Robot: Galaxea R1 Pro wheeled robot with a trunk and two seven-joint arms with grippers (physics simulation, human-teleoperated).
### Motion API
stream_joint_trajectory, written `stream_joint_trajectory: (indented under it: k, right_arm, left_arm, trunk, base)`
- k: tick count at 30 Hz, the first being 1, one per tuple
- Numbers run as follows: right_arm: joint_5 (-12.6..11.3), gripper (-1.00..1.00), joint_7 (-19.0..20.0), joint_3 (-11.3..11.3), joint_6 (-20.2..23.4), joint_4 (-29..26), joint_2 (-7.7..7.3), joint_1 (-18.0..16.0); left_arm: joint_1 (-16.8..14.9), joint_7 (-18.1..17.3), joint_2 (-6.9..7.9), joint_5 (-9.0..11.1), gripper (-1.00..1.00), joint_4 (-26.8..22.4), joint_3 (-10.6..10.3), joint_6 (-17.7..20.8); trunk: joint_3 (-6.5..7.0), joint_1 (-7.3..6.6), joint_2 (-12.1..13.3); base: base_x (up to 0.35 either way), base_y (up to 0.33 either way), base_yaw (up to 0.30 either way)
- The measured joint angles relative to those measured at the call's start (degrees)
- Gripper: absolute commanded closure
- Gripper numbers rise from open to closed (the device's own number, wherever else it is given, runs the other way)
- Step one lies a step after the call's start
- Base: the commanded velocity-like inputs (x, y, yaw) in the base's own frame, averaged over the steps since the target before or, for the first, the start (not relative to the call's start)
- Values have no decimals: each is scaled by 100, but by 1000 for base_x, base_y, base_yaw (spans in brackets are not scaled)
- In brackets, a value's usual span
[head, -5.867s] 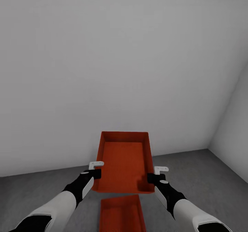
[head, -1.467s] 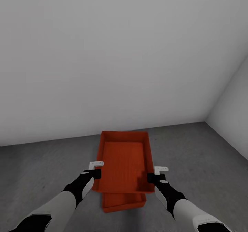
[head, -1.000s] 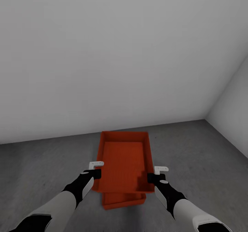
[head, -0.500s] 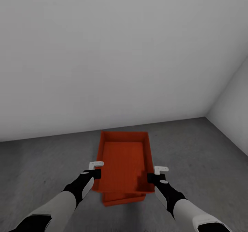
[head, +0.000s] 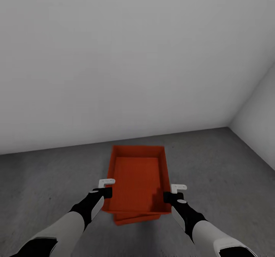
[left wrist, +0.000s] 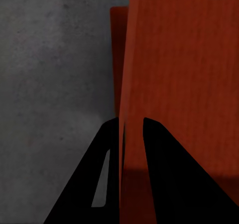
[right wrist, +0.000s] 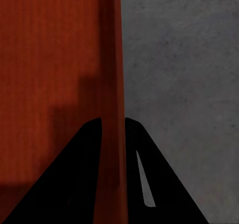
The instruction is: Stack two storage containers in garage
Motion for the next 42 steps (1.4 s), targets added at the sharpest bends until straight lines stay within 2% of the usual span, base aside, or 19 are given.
stream_joint_trajectory:
  k: [15,42]
  right_arm:
    - [-2,100,-2,4,-2,-1,-1,0]
    - [7,100,-3,-6,-9,0,4,-1]
  left_arm:
    - [0,0,0,0,100,-2,-1,-2]
    - [1,-2,5,10,100,-5,-10,-6]
  trunk:
    - [-131,0,0]
    - [-137,0,0]
  base:
    - [0,0,0]
    - [0,0,17]
